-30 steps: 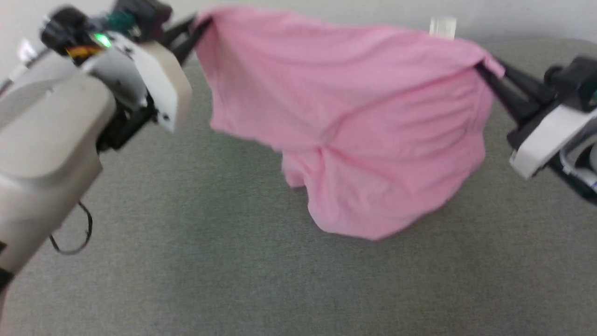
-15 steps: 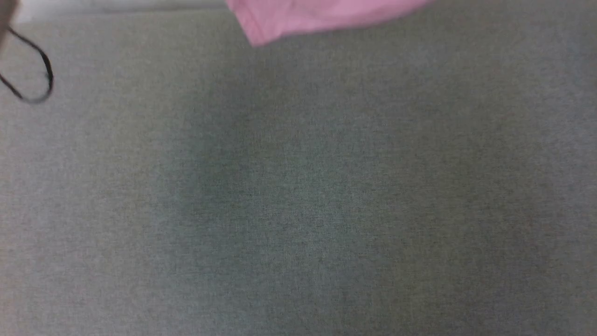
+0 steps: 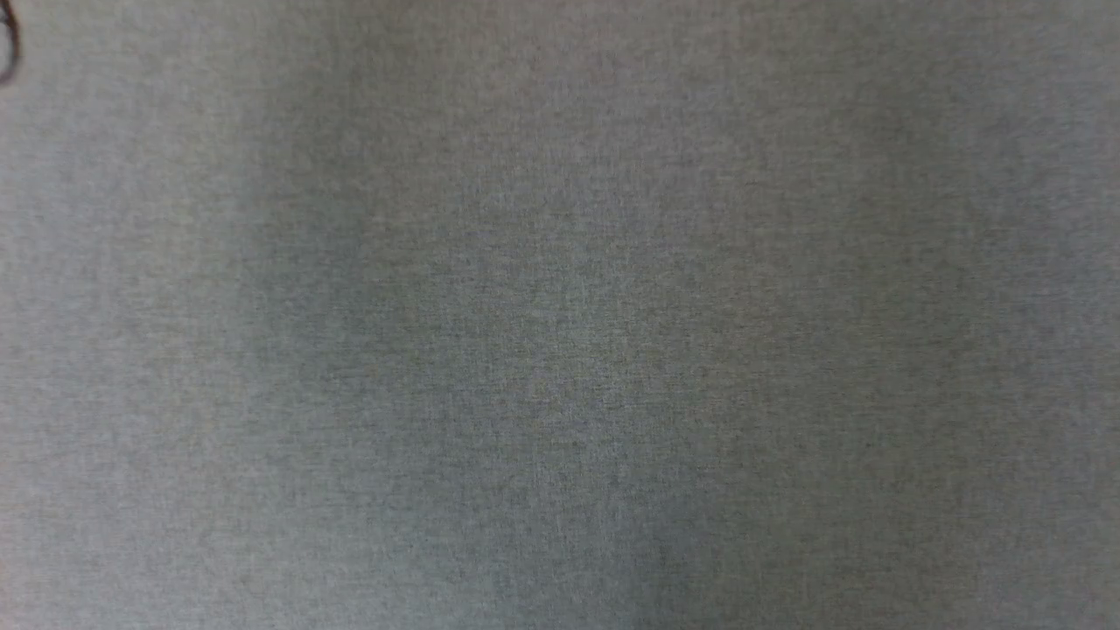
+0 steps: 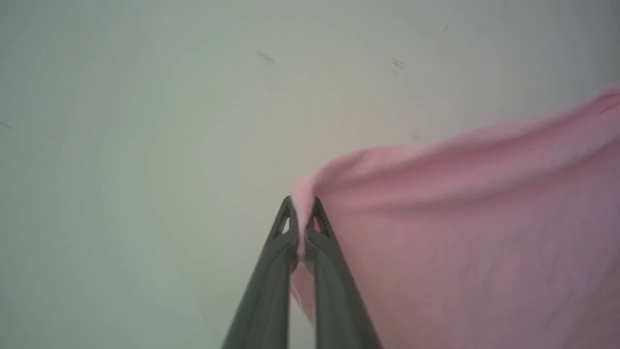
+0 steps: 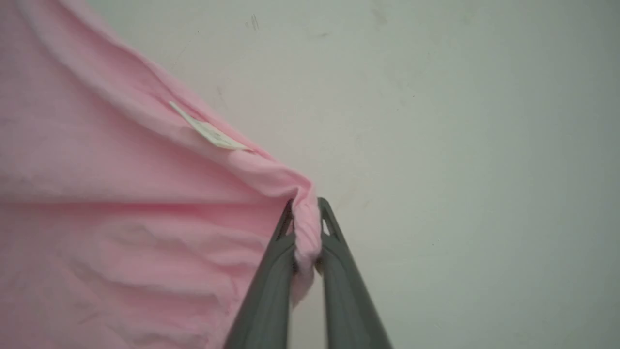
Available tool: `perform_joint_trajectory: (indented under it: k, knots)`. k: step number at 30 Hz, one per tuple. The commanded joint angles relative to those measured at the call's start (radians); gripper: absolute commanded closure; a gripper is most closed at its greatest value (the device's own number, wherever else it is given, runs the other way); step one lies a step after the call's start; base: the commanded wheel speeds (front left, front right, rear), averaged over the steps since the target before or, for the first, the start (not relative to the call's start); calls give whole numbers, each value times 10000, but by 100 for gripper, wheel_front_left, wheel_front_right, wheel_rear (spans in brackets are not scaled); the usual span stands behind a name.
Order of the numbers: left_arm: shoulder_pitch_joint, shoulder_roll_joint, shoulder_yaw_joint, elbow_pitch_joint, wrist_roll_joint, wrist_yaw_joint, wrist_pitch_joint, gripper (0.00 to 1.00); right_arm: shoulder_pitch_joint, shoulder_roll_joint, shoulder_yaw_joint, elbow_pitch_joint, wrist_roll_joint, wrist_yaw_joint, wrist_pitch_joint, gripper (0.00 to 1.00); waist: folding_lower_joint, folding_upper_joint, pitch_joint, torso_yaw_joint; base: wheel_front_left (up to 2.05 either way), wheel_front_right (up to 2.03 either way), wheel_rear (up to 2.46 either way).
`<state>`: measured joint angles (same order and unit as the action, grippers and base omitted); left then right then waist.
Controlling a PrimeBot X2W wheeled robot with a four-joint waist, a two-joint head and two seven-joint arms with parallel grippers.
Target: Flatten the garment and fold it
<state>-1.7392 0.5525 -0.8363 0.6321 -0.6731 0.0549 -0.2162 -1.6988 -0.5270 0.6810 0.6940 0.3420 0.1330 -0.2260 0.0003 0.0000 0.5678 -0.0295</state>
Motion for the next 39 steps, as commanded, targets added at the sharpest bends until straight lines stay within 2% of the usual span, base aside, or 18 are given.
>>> perform_joint_trajectory:
  k: [1, 6, 9, 16, 24, 34, 39]
  knots:
    - [399, -88, 50, 101, -94, -34, -148, 100, 210, 69, 146, 138, -106, -23, -145, 100, -3, 0, 444, 59, 0, 0, 0]
    - [1782, -117, 361, -9, -327, 77, -419, 100, 1308, 104, 402, 176, -268, -23, -337, 100, -3, 0, 90, 58, 0, 0, 0]
    - [3013, 90, 672, -638, -326, 137, -447, 100, 2281, 51, 134, -625, -349, -23, -351, 100, -3, 0, -261, 23, 0, 0, 0]
    - [7394, 860, 1662, -2940, -54, 887, -453, 100, 6055, -406, -201, -2928, -662, -23, -356, 100, -3, 0, -1550, -79, 0, 0, 0]
    - [12158, 1050, 2170, -4704, -227, 1663, -454, 100, 10333, -760, -456, -4430, -716, -23, -357, 100, -3, 0, -2894, -167, 0, 0, 0]
    - [16384, 1489, 2557, -6087, -700, 2644, -455, 100, 14776, -829, -997, -5487, -766, -23, -357, 100, -3, 0, -4310, -115, 0, 0, 0]
    - [17920, 1711, 2419, -6628, -914, 3079, -453, 100, 16622, -753, -1206, -5943, -837, -23, -357, 100, -3, 0, -4727, -23, 0, 0, 0]
